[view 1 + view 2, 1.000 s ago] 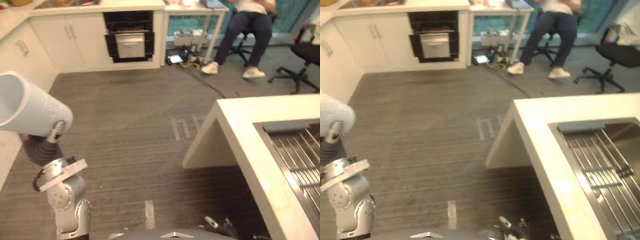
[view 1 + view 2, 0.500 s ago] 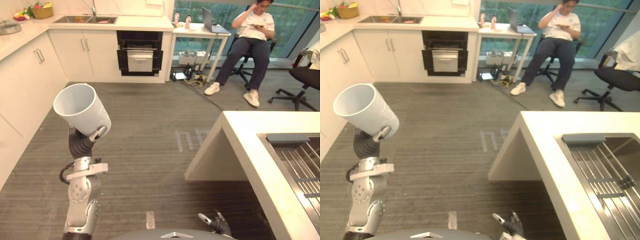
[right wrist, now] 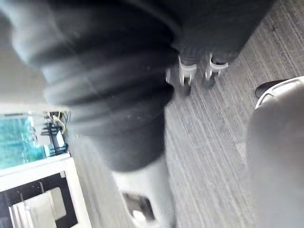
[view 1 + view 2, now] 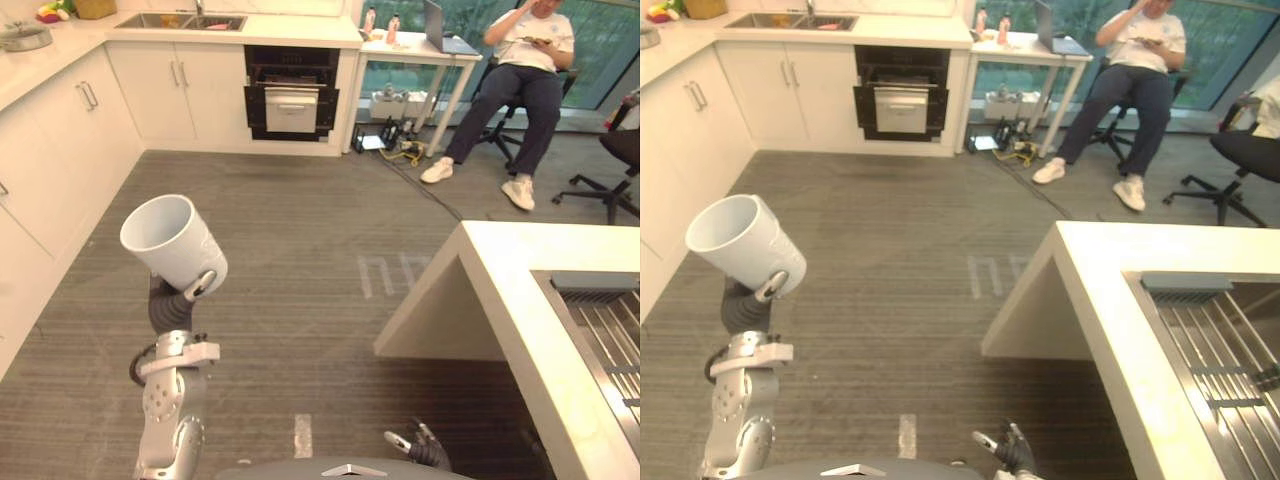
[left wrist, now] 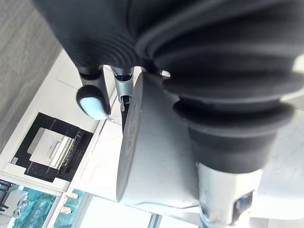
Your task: Walk over to the sink, pick up the cup, carry it to the dishwasher, place the cup inside the dishwasher, then close the dishwasher door
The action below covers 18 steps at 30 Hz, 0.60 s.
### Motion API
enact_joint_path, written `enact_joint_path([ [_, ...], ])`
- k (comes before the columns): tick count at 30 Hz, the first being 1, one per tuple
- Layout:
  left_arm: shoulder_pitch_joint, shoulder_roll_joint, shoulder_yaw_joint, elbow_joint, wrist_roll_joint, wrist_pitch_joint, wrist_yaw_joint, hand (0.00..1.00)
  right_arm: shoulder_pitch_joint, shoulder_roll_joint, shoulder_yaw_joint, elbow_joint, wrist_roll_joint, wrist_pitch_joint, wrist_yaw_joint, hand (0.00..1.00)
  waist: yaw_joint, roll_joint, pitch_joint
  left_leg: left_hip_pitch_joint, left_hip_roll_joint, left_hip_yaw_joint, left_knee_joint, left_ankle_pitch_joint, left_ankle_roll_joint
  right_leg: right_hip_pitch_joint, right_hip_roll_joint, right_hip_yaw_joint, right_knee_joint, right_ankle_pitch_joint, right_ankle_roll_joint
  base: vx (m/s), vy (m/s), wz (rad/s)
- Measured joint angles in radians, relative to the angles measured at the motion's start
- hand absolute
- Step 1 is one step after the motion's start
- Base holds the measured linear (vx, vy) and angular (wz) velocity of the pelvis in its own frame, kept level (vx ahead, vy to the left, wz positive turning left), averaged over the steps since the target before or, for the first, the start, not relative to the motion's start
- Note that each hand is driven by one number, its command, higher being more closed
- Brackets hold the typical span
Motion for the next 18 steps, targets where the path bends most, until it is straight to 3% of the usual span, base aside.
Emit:
enact_joint_path([
  [1, 0.001, 0.0, -0.005, -0.01, 0.0, 0.0, -0.001, 1.0, 0.0, -0.008, 0.0, 0.002, -0.022, 0.001, 0.008, 0.0, 0.001, 0.008, 0.005, -0.06, 0.025, 0.007, 0.1, 0.012, -0.017, 0.004, 0.003, -0.026, 0.014, -0.012, -0.002, 0.07, 0.044, 0.87],
  [2, -0.015, -0.005, -0.003, -0.016, -0.002, 0.0, -0.005, 1.0, -0.007, -0.019, -0.001, 0.016, -0.037, 0.001, 0.013, 0.0, 0.001, -0.002, 0.017, -0.107, 0.054, 0.031, 0.193, 0.033, -0.053, 0.033, -0.008, -0.077, 0.018, -0.022, -0.006, 0.07, 0.013, 1.02],
  [4, -0.036, -0.013, 0.001, -0.016, -0.013, -0.001, -0.008, 1.0, -0.026, -0.021, -0.003, 0.037, -0.036, 0.003, 0.012, 0.0, 0.008, -0.019, 0.051, -0.124, 0.065, 0.074, 0.236, 0.044, -0.081, 0.066, -0.032, -0.113, 0.015, -0.042, -0.003, 0.04, 0.025, 0.92],
  [5, -0.037, -0.019, -0.001, -0.016, -0.022, -0.001, -0.01, 1.0, -0.036, -0.023, -0.001, 0.036, -0.036, 0.004, 0.013, 0.0, 0.019, -0.014, 0.058, -0.138, 0.08, 0.119, 0.216, 0.007, -0.051, 0.068, -0.035, -0.128, 0.015, -0.047, 0.001, 0.02, 0.046, 0.76],
  [7, -0.034, -0.027, -0.003, -0.015, -0.05, 0.0, -0.017, 1.0, -0.073, -0.051, 0.001, 0.036, -0.036, 0.004, 0.014, 0.0, 0.02, 0.017, 0.066, -0.169, 0.076, 0.137, 0.086, 0.017, -0.011, 0.072, -0.038, -0.135, 0.012, -0.068, 0.028, 0.04, 0.087, 0.55],
  [8, -0.027, -0.036, -0.003, -0.01, -0.068, 0.0, -0.02, 1.0, -0.089, -0.069, 0.019, 0.036, -0.038, 0.005, 0.015, 0.0, 0.026, 0.022, 0.066, -0.159, 0.048, 0.135, -0.01, 0.123, 0.025, 0.08, -0.053, -0.13, 0.012, -0.082, 0.053, 0.1, 0.148, 0.34],
  [9, -0.019, -0.043, -0.004, -0.004, -0.078, -0.001, -0.022, 1.0, -0.094, -0.075, 0.042, 0.034, -0.044, 0.005, 0.018, 0.0, 0.033, 0.016, 0.065, -0.132, 0.015, 0.139, -0.05, 0.156, 0.045, 0.085, -0.068, -0.109, 0.011, -0.088, 0.068, 0.16, 0.143, 0.38],
  [12, -0.013, -0.061, -0.003, 0.013, -0.109, -0.019, -0.027, 1.0, -0.126, -0.068, 0.12, 0.037, -0.057, 0.012, 0.025, 0.0, 0.052, 0.014, 0.073, -0.161, 0.014, 0.13, 0.064, 0.084, 0.079, 0.078, -0.081, -0.061, 0.068, -0.113, 0.086, 0.15, 0.136, 0.21],
  [15, -0.009, -0.073, -0.009, 0.021, -0.12, -0.024, -0.067, 1.0, -0.116, -0.052, 0.145, 0.036, -0.053, 0.014, 0.022, 0.0, 0.066, -0.007, 0.056, -0.152, -0.005, 0.136, 0.143, -0.01, 0.111, 0.087, -0.132, -0.051, 0.165, -0.177, 0.115, 0.23, 0.134, -0.01],
  [17, -0.03, -0.074, -0.029, 0.02, -0.134, -0.019, -0.111, 1.0, -0.093, -0.049, 0.139, 0.036, -0.052, 0.015, 0.022, 0.0, 0.064, -0.021, 0.048, -0.121, -0.047, 0.139, 0.139, -0.046, 0.147, 0.058, -0.194, -0.049, 0.312, -0.22, 0.121, 0.23, 0.114, 0.22],
  [18, -0.049, -0.071, -0.054, 0.016, -0.134, -0.015, -0.129, 1.0, -0.081, -0.049, 0.128, 0.036, -0.052, 0.025, 0.022, 0.0, 0.059, -0.022, 0.048, -0.087, -0.07, 0.136, 0.134, -0.074, 0.161, -0.01, -0.26, -0.047, 0.538, -0.226, 0.083, 0.26, 0.138, 0.21],
])
